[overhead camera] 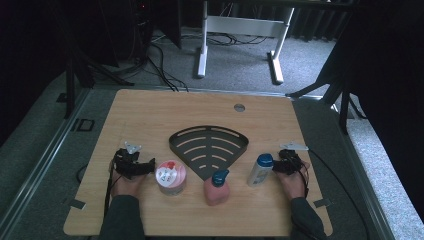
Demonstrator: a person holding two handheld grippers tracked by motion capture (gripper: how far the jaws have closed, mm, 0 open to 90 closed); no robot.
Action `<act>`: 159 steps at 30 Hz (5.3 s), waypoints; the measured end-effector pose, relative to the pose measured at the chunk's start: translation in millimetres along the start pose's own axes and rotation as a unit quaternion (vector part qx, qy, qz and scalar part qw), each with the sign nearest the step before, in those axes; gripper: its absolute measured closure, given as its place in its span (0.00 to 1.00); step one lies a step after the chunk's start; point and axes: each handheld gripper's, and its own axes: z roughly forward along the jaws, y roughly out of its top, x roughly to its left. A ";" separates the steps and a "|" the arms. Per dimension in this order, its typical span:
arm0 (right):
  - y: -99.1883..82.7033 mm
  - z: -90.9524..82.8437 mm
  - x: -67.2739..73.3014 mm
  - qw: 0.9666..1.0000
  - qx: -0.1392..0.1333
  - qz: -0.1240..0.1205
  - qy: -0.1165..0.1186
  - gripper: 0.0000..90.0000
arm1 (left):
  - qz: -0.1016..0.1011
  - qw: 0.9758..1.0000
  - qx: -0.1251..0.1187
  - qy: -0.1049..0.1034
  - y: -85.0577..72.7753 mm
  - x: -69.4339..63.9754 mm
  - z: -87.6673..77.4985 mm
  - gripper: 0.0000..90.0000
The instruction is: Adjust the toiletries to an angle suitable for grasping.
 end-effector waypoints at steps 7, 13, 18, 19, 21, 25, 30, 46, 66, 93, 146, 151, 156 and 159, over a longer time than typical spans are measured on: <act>-0.2 -0.2 0.1 1.000 0.000 0.000 0.000 0.27 | 0.004 1.000 -0.020 -0.005 -4.5 1.6 -6.2 0.41; -3.1 -4.0 0.1 1.000 -0.007 -0.002 0.007 0.36 | 0.005 1.000 -0.024 -0.011 -5.6 2.7 -9.6 0.78; -6.2 -12.2 -1.6 1.000 -0.005 0.009 0.028 0.53 | 0.012 0.999 -0.029 -0.015 -7.0 2.5 -9.5 0.99; -6.3 -14.3 -1.6 1.000 -0.005 0.006 0.030 0.56 | 0.014 0.999 -0.029 -0.012 -7.0 1.4 -9.5 1.00; -5.9 -18.5 -1.1 0.999 -0.005 0.002 0.036 0.63 | 0.016 0.999 -0.028 -0.009 -7.0 0.6 -9.7 1.00; -5.5 -26.1 2.7 0.999 -0.002 -0.013 0.046 0.80 | 0.014 0.999 -0.029 -0.011 -7.3 1.0 -9.7 1.00; -5.5 -41.3 11.7 0.997 -0.011 -0.037 0.062 1.00 | 0.018 0.999 -0.029 -0.006 -7.4 -0.1 -9.7 1.00; -26.0 -82.7 36.0 0.992 -0.020 -0.090 0.084 1.00 | 0.018 0.999 -0.030 -0.004 -8.2 -1.2 -10.3 0.99; -42.6 -100.3 63.4 0.985 -0.019 -0.118 0.126 1.00 | 0.015 0.999 -0.030 -0.001 -8.3 -0.2 -10.5 0.95; -34.9 -71.3 71.1 0.983 0.002 -0.129 0.131 1.00 | 0.013 0.999 -0.030 -0.003 -8.5 0.5 -10.8 0.93; 13.2 -32.1 63.5 0.985 -0.004 -0.127 0.116 1.00 | 0.012 0.999 -0.030 -0.009 -8.5 1.6 -10.8 0.91; 10.6 -32.9 57.2 0.987 -0.002 -0.119 0.111 1.00 | 0.012 0.999 -0.030 -0.009 -8.5 1.7 -10.8 0.91; 6.1 -37.5 48.7 0.988 0.001 -0.114 0.103 1.00 | 0.013 0.999 -0.030 -0.010 -8.5 1.6 -10.8 0.91; 4.1 -38.8 41.9 0.990 0.000 -0.105 0.099 1.00 | 0.013 0.999 -0.030 -0.009 -8.6 1.6 -10.8 0.90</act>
